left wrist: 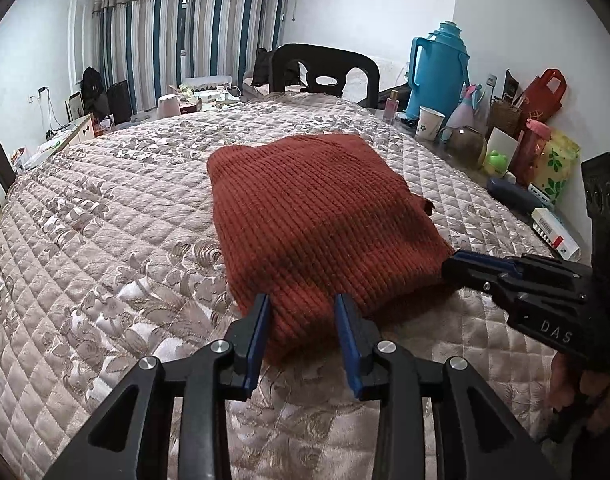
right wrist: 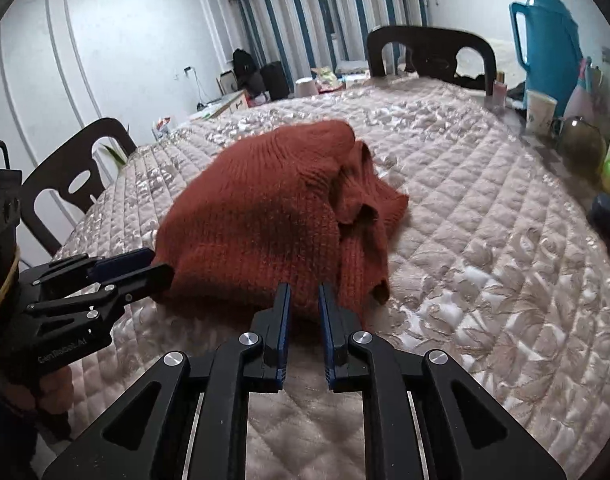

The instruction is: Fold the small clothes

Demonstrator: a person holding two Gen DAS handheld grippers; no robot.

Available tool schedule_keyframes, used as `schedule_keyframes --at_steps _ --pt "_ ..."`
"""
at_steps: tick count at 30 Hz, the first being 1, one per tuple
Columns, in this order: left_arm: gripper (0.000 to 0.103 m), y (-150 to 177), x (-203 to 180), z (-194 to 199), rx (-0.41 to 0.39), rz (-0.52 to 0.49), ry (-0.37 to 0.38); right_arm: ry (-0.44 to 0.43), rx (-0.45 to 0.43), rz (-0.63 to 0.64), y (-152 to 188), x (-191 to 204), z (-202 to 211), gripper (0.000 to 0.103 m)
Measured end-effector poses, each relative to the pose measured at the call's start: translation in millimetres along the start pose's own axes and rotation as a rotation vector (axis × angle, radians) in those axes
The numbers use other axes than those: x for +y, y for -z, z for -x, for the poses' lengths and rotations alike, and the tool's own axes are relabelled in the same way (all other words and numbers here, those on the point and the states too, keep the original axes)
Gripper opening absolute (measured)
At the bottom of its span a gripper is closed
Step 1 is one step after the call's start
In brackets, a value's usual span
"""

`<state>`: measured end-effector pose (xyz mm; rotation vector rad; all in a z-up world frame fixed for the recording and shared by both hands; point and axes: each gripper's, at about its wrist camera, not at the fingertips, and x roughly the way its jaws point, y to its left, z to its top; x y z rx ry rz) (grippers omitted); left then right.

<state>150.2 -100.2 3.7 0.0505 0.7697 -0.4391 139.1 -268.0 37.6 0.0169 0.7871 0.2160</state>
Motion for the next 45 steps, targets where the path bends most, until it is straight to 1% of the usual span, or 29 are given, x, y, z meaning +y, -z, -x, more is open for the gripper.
schedule_keyframes --at_steps 2,7,8,9,10,11,12,16,19,22,24,25,28,30,32,34,35,36,39,43,44,45 --pt "0.038 1.3 1.1 1.8 0.007 0.007 0.000 0.005 -0.002 -0.002 1.2 0.2 3.6 0.014" --pt "0.038 5.8 4.4 10.3 0.012 0.022 -0.009 -0.014 -0.014 -0.027 5.6 -0.5 13.1 0.014" --pt "0.038 6.5 5.5 12.1 0.010 0.024 -0.013 -0.021 -0.019 -0.030 6.0 -0.5 15.5 0.017" --pt "0.038 7.1 6.4 14.3 0.007 0.025 -0.019 -0.030 -0.025 -0.033 6.6 -0.3 18.6 0.024" --pt "0.038 7.4 7.8 16.5 0.005 0.028 -0.023 -0.035 -0.030 -0.034 6.5 0.0 20.8 0.027" --pt "0.038 7.3 9.2 18.2 0.003 0.033 -0.026 -0.039 -0.034 -0.036 6.4 0.3 22.7 0.033" --pt "0.040 7.5 11.0 20.2 0.000 0.038 -0.027 -0.042 -0.040 -0.037 6.3 0.4 24.9 0.036" --pt "0.044 7.0 18.1 26.5 -0.014 0.056 -0.029 -0.072 -0.056 -0.052 5.3 0.0 30.9 0.037" --pt "0.049 3.7 24.1 25.8 -0.020 0.068 -0.028 -0.086 -0.053 -0.067 3.1 -2.2 28.6 0.037" --pt "0.052 -1.8 34.0 21.6 -0.017 0.094 -0.029 -0.093 -0.049 -0.090 0.7 -8.1 24.8 0.040" --pt "0.058 -7.5 42.6 17.6 -0.016 0.122 -0.013 -0.109 -0.042 -0.111 -1.8 -14.1 20.8 0.041" --pt "0.059 -11.1 47.2 15.0 -0.018 0.139 -0.003 -0.116 -0.035 -0.127 -4.3 -18.5 16.7 0.041" --pt "0.061 -21.7 58.0 4.7 -0.019 0.181 0.029 -0.129 -0.034 -0.165 -10.3 -29.9 8.3 0.042" --pt "0.062 -29.3 65.0 -6.3 -0.009 0.218 0.068 -0.134 -0.026 -0.203 -13.9 -38.8 1.9 0.042" --pt "0.062 -36.4 69.7 -20.1 0.006 0.251 0.099 -0.171 -0.025 -0.248 -18.4 -50.9 -7.5 0.043" --pt "0.063 -42.6 69.9 -34.8 0.029 0.266 0.126 -0.197 0.011 -0.298 -21.9 -61.6 -21.9 0.047" --pt "0.063 -45.0 68.2 -40.9 0.035 0.266 0.151 -0.207 0.023 -0.312 -23.2 -65.1 -27.6 0.054" --pt "0.065 -46.7 67.1 -47.1 0.043 0.267 0.167 -0.216 0.034 -0.323 -24.4 -67.8 -32.6 0.055" --pt "0.067 -50.7 61.7 -58.4 0.045 0.256 0.187 -0.249 0.084 -0.340 -26.1 -70.3 -50.6 0.055" --pt "0.068 -53.2 60.0 -69.6 0.045 0.268 0.221 -0.283 0.081 -0.350 -30.3 -71.5 -59.5 0.055" --pt "0.069 -53.6 60.2 -71.1 0.047 0.273 0.230 -0.292 0.081 -0.357 -30.8 -72.1 -60.4 0.054" --pt "0.068 -53.9 61.1 -71.2 0.047 0.278 0.234 -0.296 0.082 -0.354 -31.9 -71.0 -61.6 0.049"
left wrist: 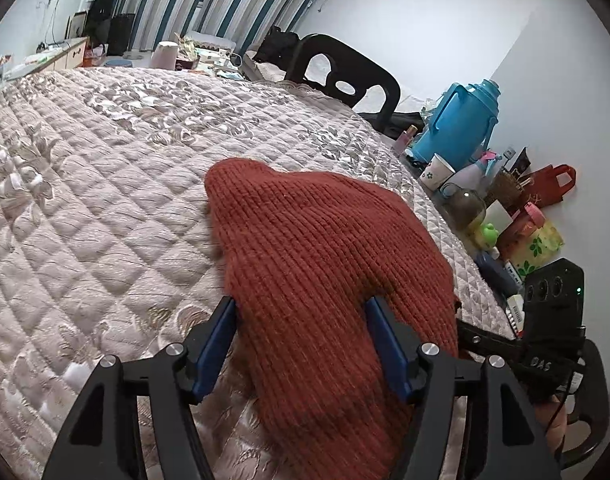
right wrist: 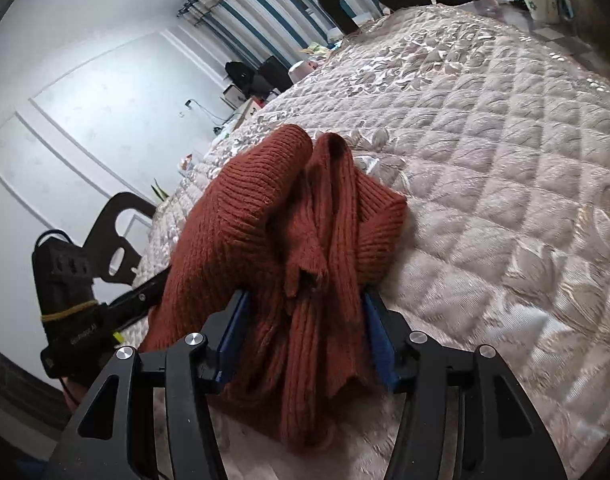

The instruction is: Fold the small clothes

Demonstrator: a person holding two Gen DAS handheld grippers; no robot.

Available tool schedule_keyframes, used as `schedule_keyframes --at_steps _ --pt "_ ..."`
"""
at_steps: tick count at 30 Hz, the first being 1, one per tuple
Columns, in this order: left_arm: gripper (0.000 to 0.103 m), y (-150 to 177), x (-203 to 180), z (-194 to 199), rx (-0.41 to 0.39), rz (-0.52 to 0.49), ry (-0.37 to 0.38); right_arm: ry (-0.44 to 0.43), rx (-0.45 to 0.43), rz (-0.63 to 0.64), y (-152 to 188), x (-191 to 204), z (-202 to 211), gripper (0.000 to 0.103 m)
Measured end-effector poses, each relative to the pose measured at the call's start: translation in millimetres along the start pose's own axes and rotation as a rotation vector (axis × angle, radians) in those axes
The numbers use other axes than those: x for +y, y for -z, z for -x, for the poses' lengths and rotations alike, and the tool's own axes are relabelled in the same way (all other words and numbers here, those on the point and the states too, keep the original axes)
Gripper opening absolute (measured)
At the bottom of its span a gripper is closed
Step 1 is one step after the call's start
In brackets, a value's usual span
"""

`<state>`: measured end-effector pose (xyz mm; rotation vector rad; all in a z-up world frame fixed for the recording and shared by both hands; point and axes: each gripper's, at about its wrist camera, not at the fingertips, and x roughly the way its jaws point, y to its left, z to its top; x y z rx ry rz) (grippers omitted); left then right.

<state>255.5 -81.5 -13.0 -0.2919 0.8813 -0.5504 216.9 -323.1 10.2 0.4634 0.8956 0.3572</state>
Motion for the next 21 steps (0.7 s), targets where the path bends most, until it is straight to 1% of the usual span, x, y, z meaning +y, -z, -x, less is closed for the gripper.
schedule_keyframes --at_steps 1,3,6,8,10,14,17,21 --pt "0.066 -0.5 -0.7 1.1 0.000 -0.003 0.001 -0.005 0.005 0.005 -0.1 1.6 -1.2 0.048" --pt "0.057 -0.8 -5.7 5.9 -0.009 -0.027 -0.003 -0.017 0.002 0.010 0.9 5.5 0.8 0.039" --pt "0.049 -1.7 -11.9 17.4 -0.029 -0.057 -0.006 -0.009 -0.014 0.025 2.6 15.5 6.2 0.033" --pt "0.047 -3.8 -11.7 26.9 -0.042 -0.054 0.012 -0.028 -0.028 0.026 2.1 21.3 9.8 0.032" --pt "0.047 -5.6 -11.2 39.5 -0.067 -0.062 0.012 -0.054 -0.036 0.044 2.6 31.3 13.7 0.032" --pt "0.047 -13.0 -0.2 68.2 -0.122 -0.060 -0.005 -0.086 -0.035 0.111 2.1 67.8 7.8 0.032" --pt "0.047 -19.0 18.6 90.3 -0.161 -0.045 -0.027 -0.119 -0.031 0.139 0.2 91.0 -6.4 0.032" --pt "0.047 -25.9 51.0 118.1 -0.212 -0.021 -0.080 -0.160 -0.025 0.192 -5.3 125.8 -31.1 0.032"
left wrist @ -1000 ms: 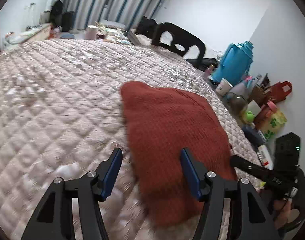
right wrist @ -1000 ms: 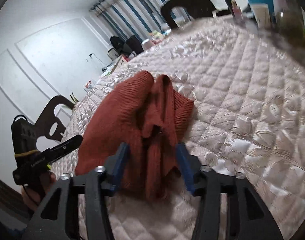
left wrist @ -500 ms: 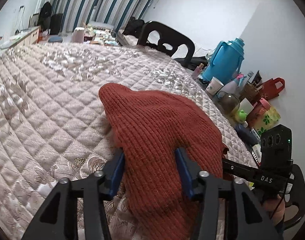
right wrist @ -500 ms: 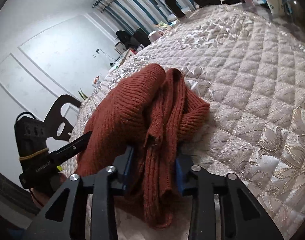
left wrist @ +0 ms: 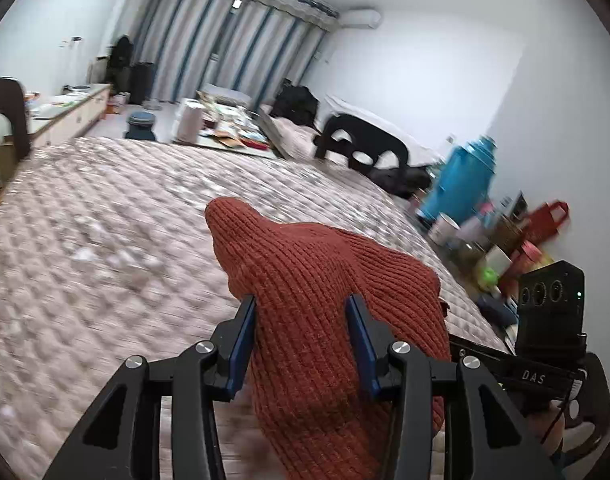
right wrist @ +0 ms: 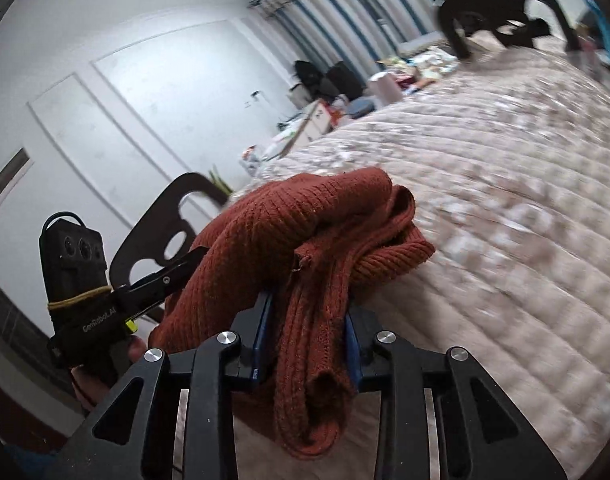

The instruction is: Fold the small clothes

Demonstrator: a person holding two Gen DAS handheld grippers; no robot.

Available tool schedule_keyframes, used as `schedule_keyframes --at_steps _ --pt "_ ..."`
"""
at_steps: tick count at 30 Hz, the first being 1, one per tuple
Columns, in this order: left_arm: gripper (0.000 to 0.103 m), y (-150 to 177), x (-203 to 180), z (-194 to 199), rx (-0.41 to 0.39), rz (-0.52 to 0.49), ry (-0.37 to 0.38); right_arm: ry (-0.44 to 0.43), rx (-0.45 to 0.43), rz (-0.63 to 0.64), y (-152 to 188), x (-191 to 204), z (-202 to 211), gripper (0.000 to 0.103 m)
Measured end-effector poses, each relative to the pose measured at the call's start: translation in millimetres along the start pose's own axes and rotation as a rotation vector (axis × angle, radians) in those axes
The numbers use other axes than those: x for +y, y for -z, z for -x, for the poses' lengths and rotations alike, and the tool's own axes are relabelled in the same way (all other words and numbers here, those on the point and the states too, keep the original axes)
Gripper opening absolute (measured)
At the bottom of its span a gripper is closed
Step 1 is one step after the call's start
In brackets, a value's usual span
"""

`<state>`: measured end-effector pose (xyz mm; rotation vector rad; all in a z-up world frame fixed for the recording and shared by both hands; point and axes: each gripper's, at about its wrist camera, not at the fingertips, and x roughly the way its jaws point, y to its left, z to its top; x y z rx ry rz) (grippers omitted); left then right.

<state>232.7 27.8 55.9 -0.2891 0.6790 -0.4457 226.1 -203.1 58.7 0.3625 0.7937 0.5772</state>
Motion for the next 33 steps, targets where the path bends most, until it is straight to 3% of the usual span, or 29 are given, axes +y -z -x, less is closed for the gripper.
schedule_keyframes --at_steps 9,16,22,25,28,31,33 --pt "0.047 -13.9 77.5 29.7 -0.078 0.047 -0.101 -0.085 0.048 0.094 -9.6 54.0 -78.5 0.032" --pt "0.047 12.1 118.5 12.5 0.004 0.070 -0.184 -0.021 0.153 0.081 12.4 38.4 -121.9 0.034" --pt "0.047 21.7 107.6 28.5 -0.009 0.024 -0.211 0.056 0.172 0.094 28.2 23.8 -93.8 0.036" --pt "0.047 19.0 92.4 36.4 -0.034 -0.007 -0.208 0.133 0.114 0.145 24.7 33.6 -75.0 0.036" --pt "0.047 20.9 72.0 32.7 -0.035 -0.072 -0.208 0.125 0.030 0.213 12.4 56.8 -63.5 0.036" --pt "0.047 32.3 64.7 11.7 0.027 -0.104 -0.227 0.119 0.037 0.292 11.1 78.7 -77.4 0.034" --pt "0.048 38.1 61.1 7.0 0.011 -0.136 -0.261 0.128 0.077 0.330 15.1 81.7 -94.1 0.025"
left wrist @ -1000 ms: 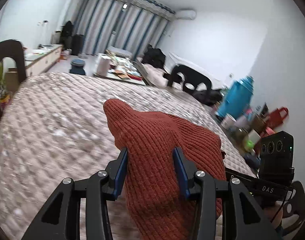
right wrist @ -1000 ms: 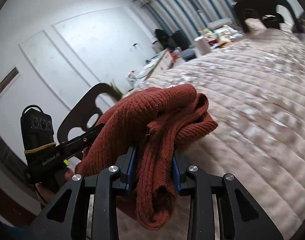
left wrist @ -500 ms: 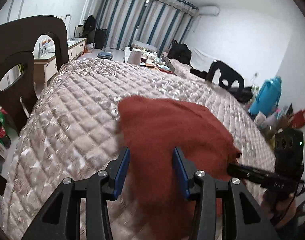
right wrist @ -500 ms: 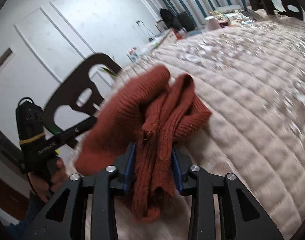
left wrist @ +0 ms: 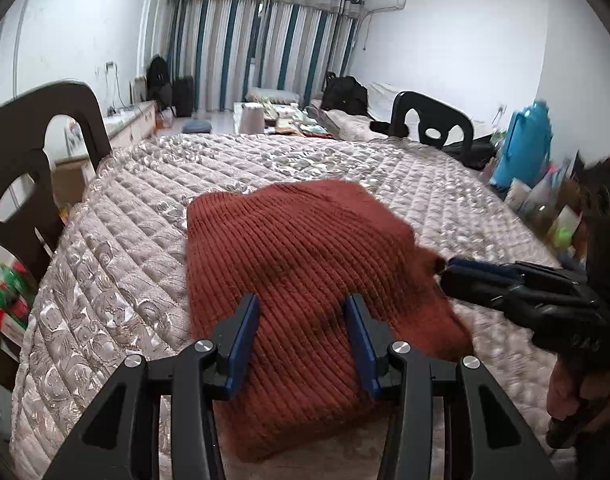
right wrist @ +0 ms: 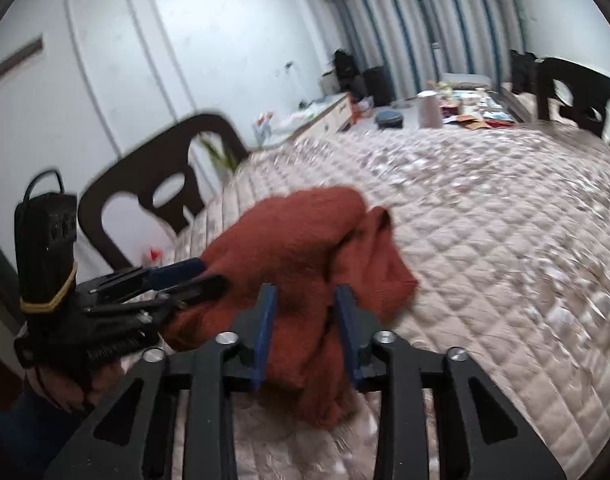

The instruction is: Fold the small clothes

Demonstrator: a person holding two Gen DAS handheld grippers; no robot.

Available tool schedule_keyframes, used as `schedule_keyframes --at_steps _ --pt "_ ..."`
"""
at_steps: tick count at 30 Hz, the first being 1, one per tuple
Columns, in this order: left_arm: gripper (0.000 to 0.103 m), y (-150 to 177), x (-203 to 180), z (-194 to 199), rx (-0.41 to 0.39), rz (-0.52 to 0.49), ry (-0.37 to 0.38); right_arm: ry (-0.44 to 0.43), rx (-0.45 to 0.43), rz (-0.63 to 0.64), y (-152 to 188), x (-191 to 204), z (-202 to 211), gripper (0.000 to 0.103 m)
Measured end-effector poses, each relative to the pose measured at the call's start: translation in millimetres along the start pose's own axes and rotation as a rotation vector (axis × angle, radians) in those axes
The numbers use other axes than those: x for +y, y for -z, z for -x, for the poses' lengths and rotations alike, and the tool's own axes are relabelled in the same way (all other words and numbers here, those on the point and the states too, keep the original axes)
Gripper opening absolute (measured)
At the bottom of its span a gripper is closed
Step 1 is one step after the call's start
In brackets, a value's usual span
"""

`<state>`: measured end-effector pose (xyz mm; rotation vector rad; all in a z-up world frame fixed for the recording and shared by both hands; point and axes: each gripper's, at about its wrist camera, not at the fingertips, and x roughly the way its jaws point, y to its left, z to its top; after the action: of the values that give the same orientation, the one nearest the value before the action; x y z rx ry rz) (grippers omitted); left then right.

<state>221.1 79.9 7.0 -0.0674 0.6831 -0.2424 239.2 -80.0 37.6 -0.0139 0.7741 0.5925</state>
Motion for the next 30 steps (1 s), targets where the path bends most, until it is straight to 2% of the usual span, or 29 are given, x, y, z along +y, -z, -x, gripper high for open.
schedule_keyframes --at_steps 2,3,6,16,26,28,30 --pt "0.047 0.0 -4.5 2.2 0.001 -0.012 -0.023 0.053 0.086 0.008 8.0 -3.3 -26.5 0.025" --pt "0.047 -1.2 -4.4 5.1 0.004 0.000 -0.021 0.053 0.105 -0.011 12.1 -7.1 -31.1 0.025" --pt "0.048 -0.5 -4.0 18.3 -0.001 0.010 -0.043 0.032 0.070 -0.039 17.0 -11.0 -16.8 0.025" --pt "0.048 30.0 -10.3 54.5 0.018 0.075 -0.105 0.065 0.032 0.040 31.2 15.3 35.4 0.026" --pt "0.049 50.0 -20.8 99.8 0.007 0.060 -0.148 0.018 0.007 0.079 56.3 42.1 83.4 0.028" --pt "0.050 52.5 -23.8 108.7 -0.005 0.056 -0.151 0.011 -0.004 0.091 60.4 49.9 93.1 0.030" --pt "0.055 56.0 -26.1 114.9 -0.019 0.052 -0.154 0.022 -0.008 0.110 64.6 55.5 97.0 0.037"
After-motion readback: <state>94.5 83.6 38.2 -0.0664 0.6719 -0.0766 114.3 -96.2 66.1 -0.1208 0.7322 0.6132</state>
